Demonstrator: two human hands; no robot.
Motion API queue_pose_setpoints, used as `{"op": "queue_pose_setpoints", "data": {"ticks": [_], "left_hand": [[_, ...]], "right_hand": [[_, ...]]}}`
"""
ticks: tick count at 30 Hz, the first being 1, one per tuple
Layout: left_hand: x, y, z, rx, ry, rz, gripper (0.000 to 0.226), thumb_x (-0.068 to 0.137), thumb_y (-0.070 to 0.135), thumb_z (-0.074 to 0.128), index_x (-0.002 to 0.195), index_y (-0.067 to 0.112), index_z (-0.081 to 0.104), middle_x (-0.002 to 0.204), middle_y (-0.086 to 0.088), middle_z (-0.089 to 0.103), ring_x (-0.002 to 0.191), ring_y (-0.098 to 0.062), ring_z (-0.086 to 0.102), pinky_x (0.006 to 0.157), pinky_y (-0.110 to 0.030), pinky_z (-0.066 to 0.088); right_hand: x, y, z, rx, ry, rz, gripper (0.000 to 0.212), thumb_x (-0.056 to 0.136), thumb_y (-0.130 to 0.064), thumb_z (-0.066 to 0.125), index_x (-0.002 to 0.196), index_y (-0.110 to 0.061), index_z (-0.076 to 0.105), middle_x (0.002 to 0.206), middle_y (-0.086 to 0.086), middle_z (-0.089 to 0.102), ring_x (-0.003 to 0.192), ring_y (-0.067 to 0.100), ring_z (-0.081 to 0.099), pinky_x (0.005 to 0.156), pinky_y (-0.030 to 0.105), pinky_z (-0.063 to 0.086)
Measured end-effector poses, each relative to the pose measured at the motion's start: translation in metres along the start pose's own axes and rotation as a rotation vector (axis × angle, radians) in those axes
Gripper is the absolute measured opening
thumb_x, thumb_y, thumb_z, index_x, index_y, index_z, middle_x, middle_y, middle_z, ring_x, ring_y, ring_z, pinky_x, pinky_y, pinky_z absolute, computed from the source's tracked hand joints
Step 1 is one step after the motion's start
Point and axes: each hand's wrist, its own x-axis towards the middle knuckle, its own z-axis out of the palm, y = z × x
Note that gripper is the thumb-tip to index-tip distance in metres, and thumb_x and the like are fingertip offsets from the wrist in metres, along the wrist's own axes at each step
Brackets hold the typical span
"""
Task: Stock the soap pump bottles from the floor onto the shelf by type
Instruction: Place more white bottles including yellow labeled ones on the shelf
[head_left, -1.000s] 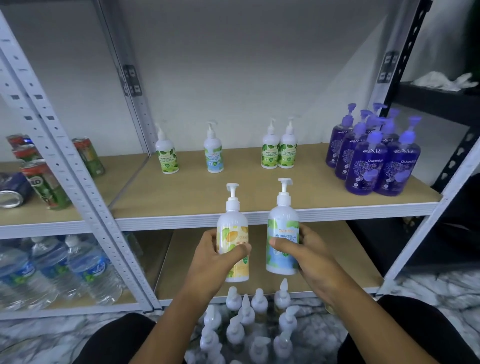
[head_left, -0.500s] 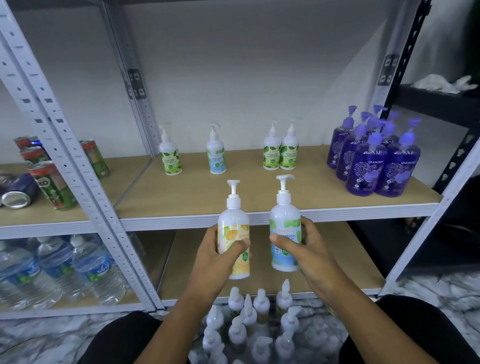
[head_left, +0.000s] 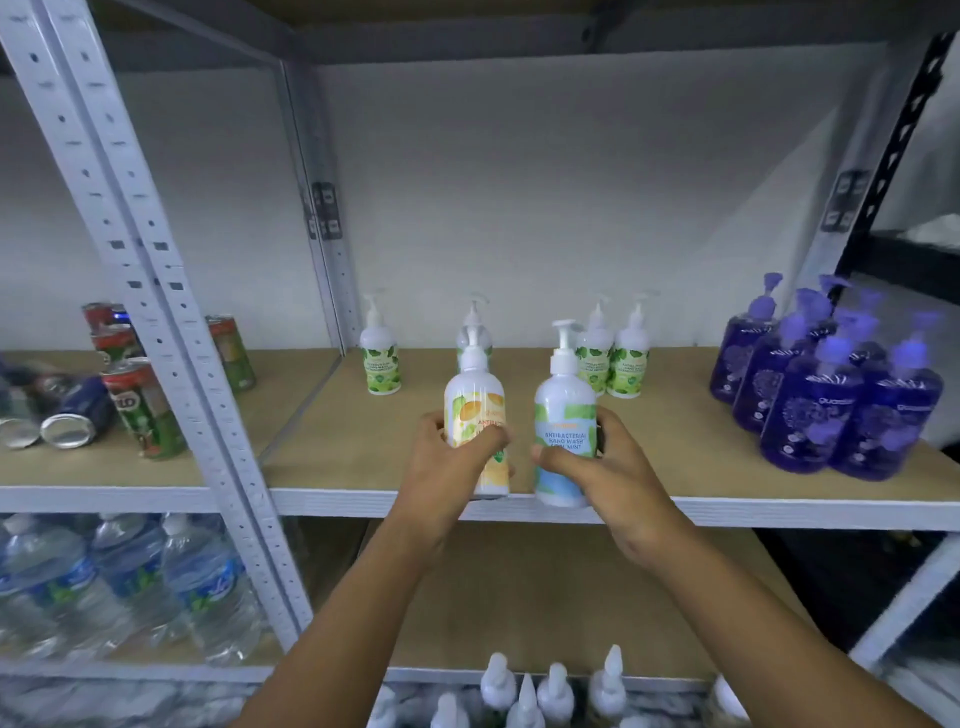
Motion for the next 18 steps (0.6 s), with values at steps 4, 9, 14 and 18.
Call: {"op": "queue_pose_setpoints", "data": {"ticks": [4,9,14,18], "left_hand": [[0.033,-0.009,-0.016,0.002,0.04,-0.04,0.069,0.061,0.038,0.084,0.119,0.02,0.051,0.108,-0.011,0.07,0.09,-0.032,0.075,0.082,-0.052,0.061],[0.065,-0.021,-0.03,-0.035,0.089,-0.07,0.054,0.075,0.026,0.083,0.117,0.02,0.05,0.101,-0.012,0.07,0.085,-0.035,0.076,0.078,-0.049,0.062],[0.088,-0.027,-0.035,-0.041,0.14,-0.083,0.053,0.071,0.033,0.081,0.112,0.023,0.05,0.101,-0.013,0.07,0.085,-0.034,0.076,0.085,-0.054,0.06],[0.095,-0.033,-0.038,-0.037,0.177,-0.098,0.055,0.065,0.036,0.081,0.109,0.023,0.051,0.099,-0.012,0.071,0.079,-0.03,0.077,0.086,-0.054,0.06]], "right_hand": [[0.044,0.014,0.015,-0.067,-0.012,-0.043,0.05,0.079,-0.013,0.084,0.121,-0.019,0.058,0.102,-0.001,0.073,0.09,0.01,0.072,0.072,0.02,0.055],[0.084,0.044,0.027,-0.168,0.018,-0.053,0.061,0.077,-0.016,0.086,0.129,-0.023,0.055,0.109,-0.004,0.072,0.094,0.007,0.07,0.072,0.016,0.054],[0.104,0.061,0.029,-0.257,0.048,-0.128,0.061,0.075,-0.013,0.086,0.127,-0.024,0.056,0.109,-0.004,0.071,0.085,-0.004,0.067,0.072,0.016,0.052],[0.104,0.07,0.029,-0.294,0.083,-0.134,0.079,0.068,-0.011,0.09,0.129,-0.032,0.044,0.116,-0.012,0.063,0.095,-0.006,0.063,0.079,0.014,0.052]]}}
